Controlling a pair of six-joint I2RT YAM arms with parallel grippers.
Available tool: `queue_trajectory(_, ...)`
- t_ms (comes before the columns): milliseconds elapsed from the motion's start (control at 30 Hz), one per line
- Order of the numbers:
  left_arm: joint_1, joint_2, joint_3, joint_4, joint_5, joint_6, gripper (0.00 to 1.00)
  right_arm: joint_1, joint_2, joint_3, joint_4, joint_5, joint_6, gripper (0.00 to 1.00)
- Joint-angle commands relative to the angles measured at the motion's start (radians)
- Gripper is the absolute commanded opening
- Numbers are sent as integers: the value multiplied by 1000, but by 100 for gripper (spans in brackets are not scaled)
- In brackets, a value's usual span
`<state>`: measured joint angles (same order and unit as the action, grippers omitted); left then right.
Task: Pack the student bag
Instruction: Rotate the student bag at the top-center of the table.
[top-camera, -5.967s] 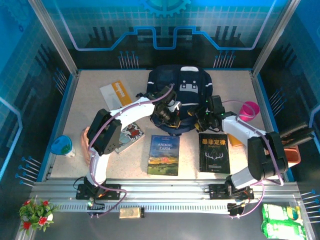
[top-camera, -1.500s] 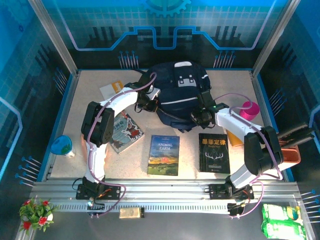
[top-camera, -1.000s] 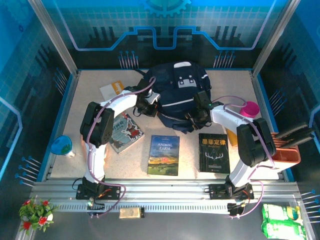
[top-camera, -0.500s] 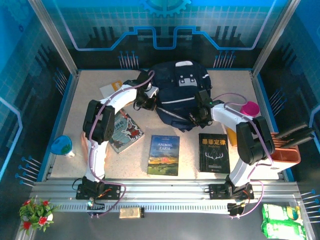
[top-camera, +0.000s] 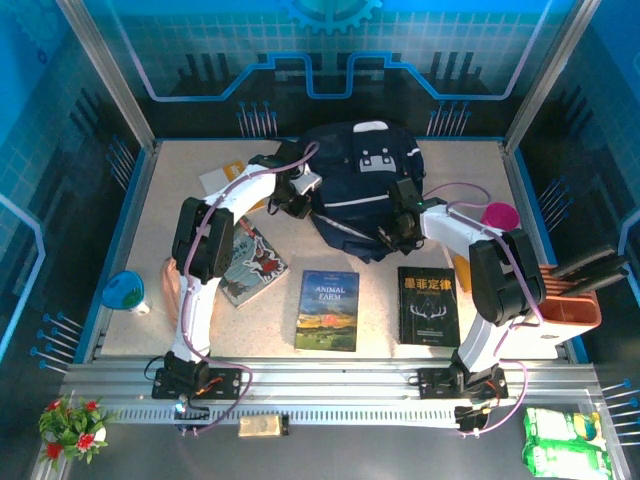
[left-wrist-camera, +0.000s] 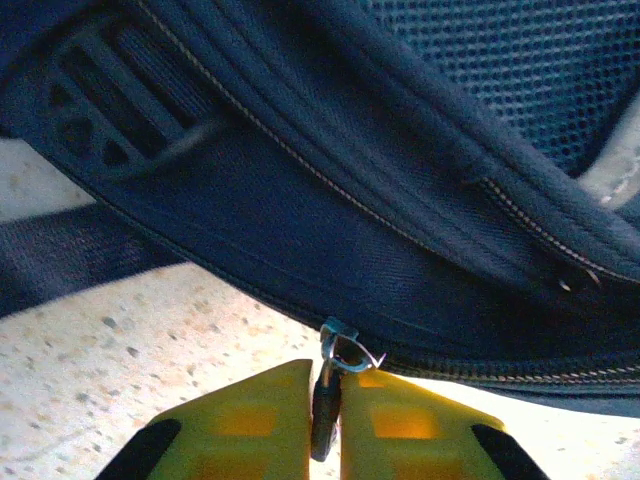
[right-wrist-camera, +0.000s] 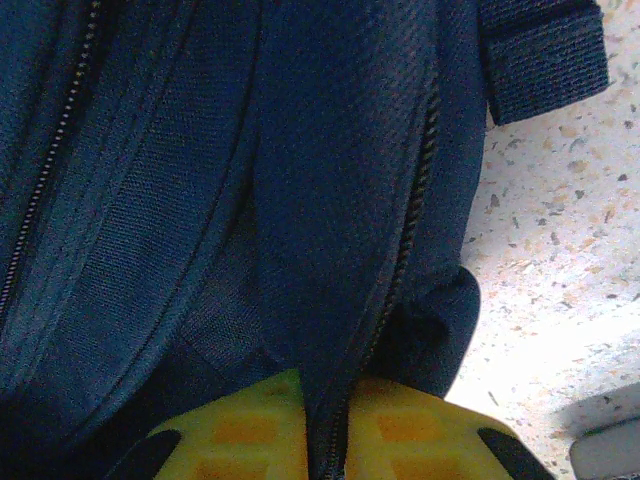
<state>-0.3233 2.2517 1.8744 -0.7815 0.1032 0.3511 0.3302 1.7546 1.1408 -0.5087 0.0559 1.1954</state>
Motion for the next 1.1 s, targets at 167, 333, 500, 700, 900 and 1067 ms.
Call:
queue_trajectory(167,38,99,186,20,-67,-8,19,-28,17,-6,-98,70,-30,15)
queue_trajectory(333,40,87,195,34,-69,-76,30,-26,5,-6,-79,52,-46,16)
queue_trajectory(500,40,4,155,20,-116,-180,51,-11,-46,13,-17,17,-140,27)
queue_trajectory(700,40,-233,-61,109,-188,-408,77,39,-131,73,-13,41,-297,50)
queue_trajectory(900,52,-486,-320,182,-236,-587,92,133,-195,88,-47,84,-466,64)
queue_trajectory(1067,81,-652,-505,224,-224,-660,99,259,-201,86,-104,171,-590,75)
